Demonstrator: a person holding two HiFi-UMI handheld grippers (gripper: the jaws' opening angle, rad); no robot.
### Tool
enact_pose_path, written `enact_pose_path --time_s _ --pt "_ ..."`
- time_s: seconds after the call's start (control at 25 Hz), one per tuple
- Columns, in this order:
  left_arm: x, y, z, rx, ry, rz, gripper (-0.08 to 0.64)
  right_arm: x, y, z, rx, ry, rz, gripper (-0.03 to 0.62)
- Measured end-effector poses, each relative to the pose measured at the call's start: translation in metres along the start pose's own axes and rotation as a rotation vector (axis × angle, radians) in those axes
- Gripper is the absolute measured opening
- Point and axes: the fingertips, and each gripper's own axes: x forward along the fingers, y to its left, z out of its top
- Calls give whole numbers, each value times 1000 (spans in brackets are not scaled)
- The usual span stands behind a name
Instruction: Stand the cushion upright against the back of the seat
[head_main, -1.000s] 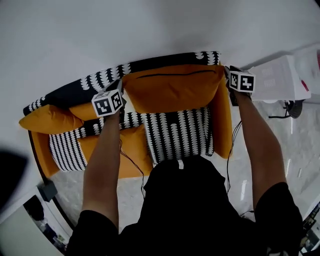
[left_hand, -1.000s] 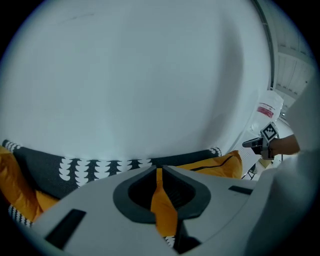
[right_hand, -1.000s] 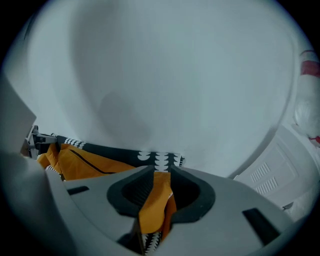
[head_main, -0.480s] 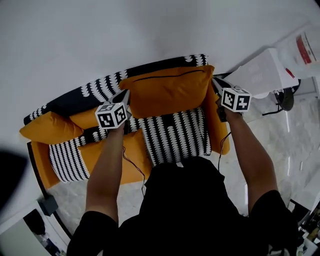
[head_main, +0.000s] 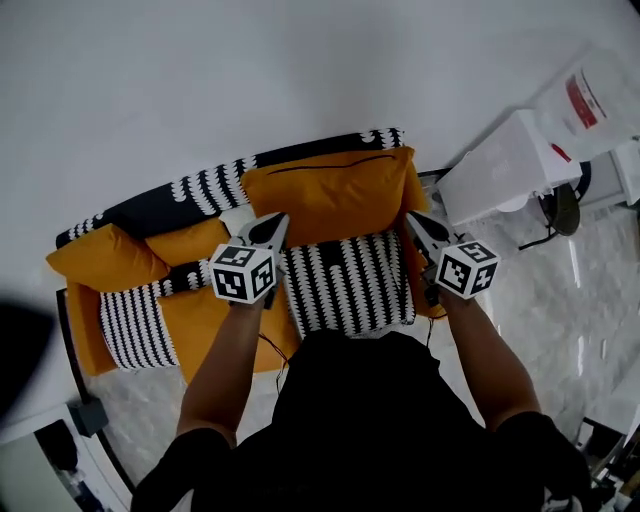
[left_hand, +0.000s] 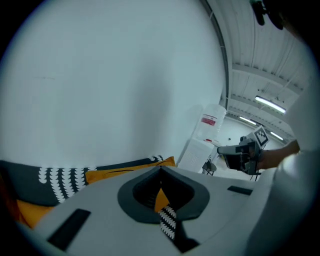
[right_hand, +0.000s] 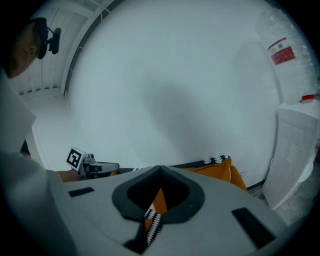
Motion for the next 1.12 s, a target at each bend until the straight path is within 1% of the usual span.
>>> enact_pose_path --time_s 0.08,0.12,0.2,0.28,0.44,0.56,0.68,0.84,1.0,1.12 --pt "-14 -29 -5 41 -8 -7 17 -17 16 -6 -20 -4 33 35" --pt "-21 -45 -7 42 -17 -17 15 -26 23 -9 -38 -4 45 35" --pt "-34 -76 -12 19 -42 -38 17 -47 33 -14 -77 -7 67 35" --pt "-45 -104 -16 5 -68 -41 17 -69 41 -18 -107 -10 95 35" --pt "-65 -150 -25 -14 -125 -14 17 -110 51 -29 -144 -14 155 35" --pt "-80 -184 -41 -22 -144 4 15 -141 57 -43 -156 -14 192 35" --pt "-97 -214 -61 -29 -149 35 15 -174 65 -61 -165 -5 231 35" --pt "-124 -246 -88 -34 -159 101 17 -211 71 -86 -167 0 280 35" --pt "-158 -269 -108 -42 -162 165 17 -232 81 -107 -162 7 320 35" --pt "-189 -277 -115 -24 -161 212 17 -241 98 -114 -167 13 353 35"
